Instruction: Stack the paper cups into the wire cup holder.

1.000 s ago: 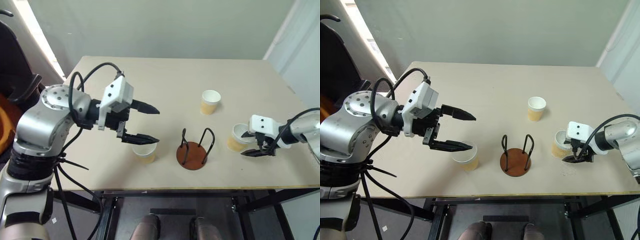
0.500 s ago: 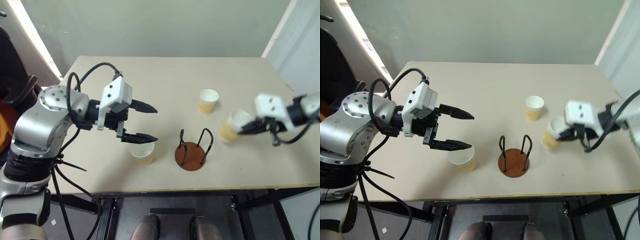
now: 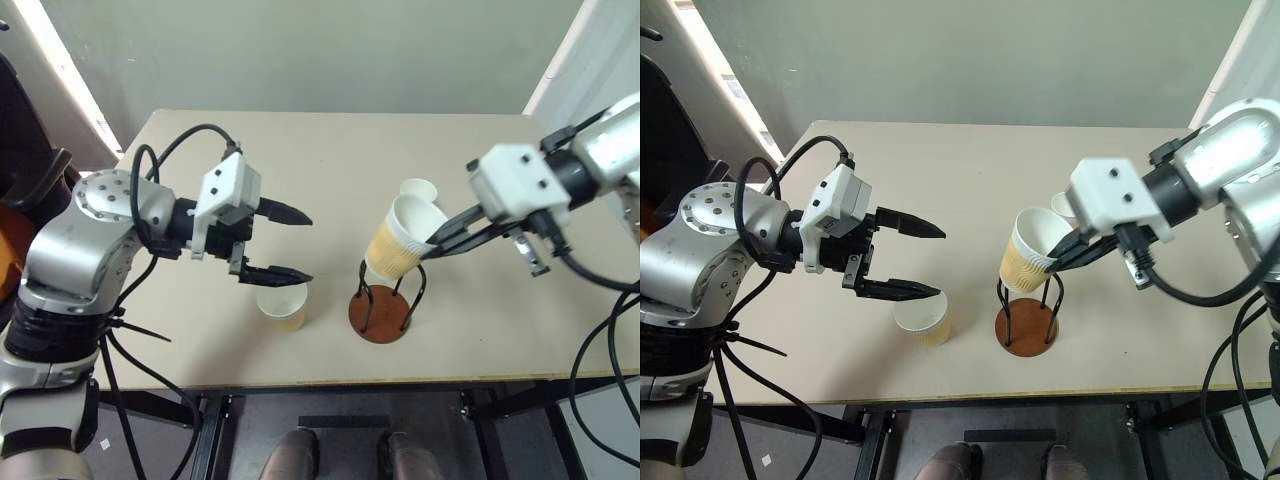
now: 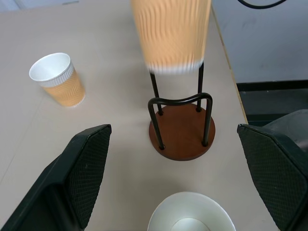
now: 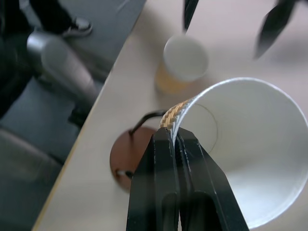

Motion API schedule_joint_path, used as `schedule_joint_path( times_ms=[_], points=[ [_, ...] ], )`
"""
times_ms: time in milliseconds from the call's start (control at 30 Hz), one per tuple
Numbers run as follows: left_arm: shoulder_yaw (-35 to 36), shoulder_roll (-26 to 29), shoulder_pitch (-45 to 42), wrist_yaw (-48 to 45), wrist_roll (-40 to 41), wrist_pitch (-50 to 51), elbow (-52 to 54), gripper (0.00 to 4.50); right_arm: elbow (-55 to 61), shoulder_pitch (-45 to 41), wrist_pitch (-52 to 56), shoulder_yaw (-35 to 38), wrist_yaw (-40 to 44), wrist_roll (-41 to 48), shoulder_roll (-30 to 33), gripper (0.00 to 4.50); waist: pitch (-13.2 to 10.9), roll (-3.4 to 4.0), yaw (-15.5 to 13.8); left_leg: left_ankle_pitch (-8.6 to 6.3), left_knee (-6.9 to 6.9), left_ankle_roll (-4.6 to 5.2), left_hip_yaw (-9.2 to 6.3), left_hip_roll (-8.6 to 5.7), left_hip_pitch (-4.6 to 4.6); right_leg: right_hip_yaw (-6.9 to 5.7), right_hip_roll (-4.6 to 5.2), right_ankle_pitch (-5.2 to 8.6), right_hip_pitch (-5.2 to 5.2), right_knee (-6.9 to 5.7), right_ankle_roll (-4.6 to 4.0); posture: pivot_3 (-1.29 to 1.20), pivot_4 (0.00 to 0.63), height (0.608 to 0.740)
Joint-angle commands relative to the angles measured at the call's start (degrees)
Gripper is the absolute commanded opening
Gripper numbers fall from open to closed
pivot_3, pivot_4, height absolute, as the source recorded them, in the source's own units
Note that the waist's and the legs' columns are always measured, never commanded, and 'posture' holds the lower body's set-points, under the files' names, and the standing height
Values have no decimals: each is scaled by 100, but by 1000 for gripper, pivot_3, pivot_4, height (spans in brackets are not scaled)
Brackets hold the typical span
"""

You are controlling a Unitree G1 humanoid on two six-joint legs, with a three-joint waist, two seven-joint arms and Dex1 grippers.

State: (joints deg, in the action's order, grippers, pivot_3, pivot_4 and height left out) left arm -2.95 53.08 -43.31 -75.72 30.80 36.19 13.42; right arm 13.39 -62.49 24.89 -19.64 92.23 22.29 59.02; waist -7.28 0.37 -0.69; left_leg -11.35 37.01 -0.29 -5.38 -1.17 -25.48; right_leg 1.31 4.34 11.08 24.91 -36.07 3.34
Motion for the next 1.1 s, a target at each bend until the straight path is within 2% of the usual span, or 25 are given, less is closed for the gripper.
schedule_joint_path(
  times_ms=[33, 233, 400, 500, 667, 867, 900, 1000, 1100],
  points=[
    [145, 83, 42, 60, 40, -7, 200, 4500, -44, -96, -343, -148, 27, -191, 73, 28, 0, 0, 0, -1, 0, 2, 0, 1, 0, 0, 0, 0, 1, -1, 0, 0, 150, 740],
    [190, 136, 121, 132, 84, 69, 309, 4500, -134, -102, -798, -508, 27, -290, 228, 28, 0, 0, 1, -24, 2, 36, 0, 5, 1, -6, 0, -4, 1, -5, -7, 0, 150, 740],
    [187, 157, 123, 187, 98, 87, 323, 4500, -308, -125, -1120, -574, 27, -669, -21, 28, 0, 0, 12, -23, 4, 34, 1, 16, 5, -20, -1, -12, 1, -7, -19, 0, 150, 740],
    [169, 155, 125, 215, 80, 74, 307, 4500, -373, -185, -1171, -655, 27, -632, 44, 583, 0, 0, 7, -21, 5, 33, 1, 25, 4, -38, 0, -15, 0, -9, -24, 0, 150, 740],
    [159, 134, 209, 337, 37, 26, 345, 4500, -375, -224, -1132, -681, 27, -511, 175, 2237, 0, 0, 10, -18, 5, 27, 0, 31, 4, -50, 0, -14, -1, -12, -32, 0, 150, 740],
    [-24, -39, 92, 575, -372, -308, -82, 4500, -1215, -484, -1293, -525, -77, -1052, -134, 4254, 0, 0, 14, -15, 5, 21, -3, 37, 7, -61, -1, -10, 0, -24, -46, 0, 150, 740],
    [-67, -128, -14, 697, -516, -395, -251, 4500, -1499, -555, -1385, -482, -234, -1242, -262, 4442, 0, 0, 12, -14, 5, 20, -3, 37, 8, -61, -1, -10, 0, -27, -49, 0, 150, 740],
    [-208, -442, -344, 1145, -998, -620, -810, 4500, -2704, -938, -1691, -429, -858, -1891, -683, 4442, -2, 2, 11, -4, 9, 17, -6, 42, 20, -64, 1, -18, -6, -38, -68, 0, 150, 740],
    [-396, -768, -627, 1580, -1452, -744, -1300, 4500, -4411, -1416, -2311, -498, -1689, -2602, -1116, 4442, -2, 4, 0, 10, 7, 14, -9, 44, 21, -66, 2, -31, -1, -45, -89, 0, 150, 740]
  ],
)
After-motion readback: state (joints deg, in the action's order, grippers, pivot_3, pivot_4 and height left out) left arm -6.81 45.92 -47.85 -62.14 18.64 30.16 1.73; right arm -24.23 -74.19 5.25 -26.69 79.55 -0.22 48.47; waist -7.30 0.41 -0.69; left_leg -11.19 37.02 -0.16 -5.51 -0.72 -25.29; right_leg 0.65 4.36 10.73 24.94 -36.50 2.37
